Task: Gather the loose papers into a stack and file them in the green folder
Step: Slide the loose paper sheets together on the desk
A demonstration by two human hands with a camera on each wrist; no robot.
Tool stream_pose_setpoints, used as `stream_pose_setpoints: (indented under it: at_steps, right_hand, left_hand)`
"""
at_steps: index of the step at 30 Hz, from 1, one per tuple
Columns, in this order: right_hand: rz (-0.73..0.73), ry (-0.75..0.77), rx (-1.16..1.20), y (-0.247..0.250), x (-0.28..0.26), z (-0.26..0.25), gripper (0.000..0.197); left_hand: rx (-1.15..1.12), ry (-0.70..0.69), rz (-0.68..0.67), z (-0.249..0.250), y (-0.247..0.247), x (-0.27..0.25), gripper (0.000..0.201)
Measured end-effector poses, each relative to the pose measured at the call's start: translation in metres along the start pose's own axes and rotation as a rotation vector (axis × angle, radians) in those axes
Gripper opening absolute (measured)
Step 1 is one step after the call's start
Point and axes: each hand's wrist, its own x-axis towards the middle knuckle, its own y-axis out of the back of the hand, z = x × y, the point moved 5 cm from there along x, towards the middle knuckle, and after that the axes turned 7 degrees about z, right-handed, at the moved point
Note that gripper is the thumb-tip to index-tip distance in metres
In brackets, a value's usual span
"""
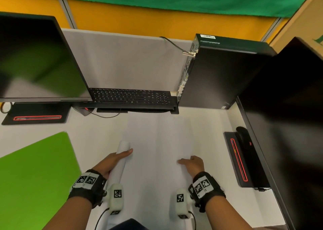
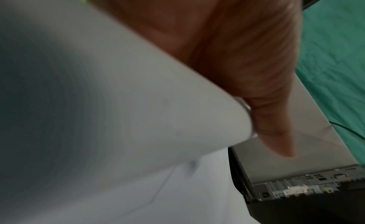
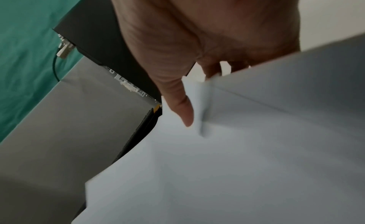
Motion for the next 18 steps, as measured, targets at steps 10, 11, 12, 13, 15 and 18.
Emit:
stream_pose_setpoints:
  at_steps: [10,11,12,13,15,18]
  right_hand:
    - [-0.097,0.02,-0.028,0.002,-0.004,0.008,0.019]
    - [-0.092,0.027,-0.047,0.005,-0.003,0.01,0.018]
    - [-0.064,0.038,-0.076,0.005,0.001,0.013,0.022]
    - [-0.039,0.054,-0.12,0.007,0.004,0.016,0.029]
    - [-0.005,0.086,-0.191,0.006,0.003,0.019,0.017]
    - [0.085,0.15,-0.26,0.009,0.002,0.018,0.01]
  left_hand:
    - [0.501,-0.1,0.586,0.008,0.062,-0.01,0.107]
    - [0.528,-0.104,0.597,0.009,0.072,-0.01,0.109]
    - [0.513,-0.107,0.601,0.009,0.082,-0.009,0.109]
    - [0.482,-0.104,0.612,0.008,0.091,-0.006,0.109]
    - [0.448,-0.091,0.619,0.007,0.108,0.001,0.109]
    - [0.441,-0.14,0.604,0.012,0.129,0.02,0.101]
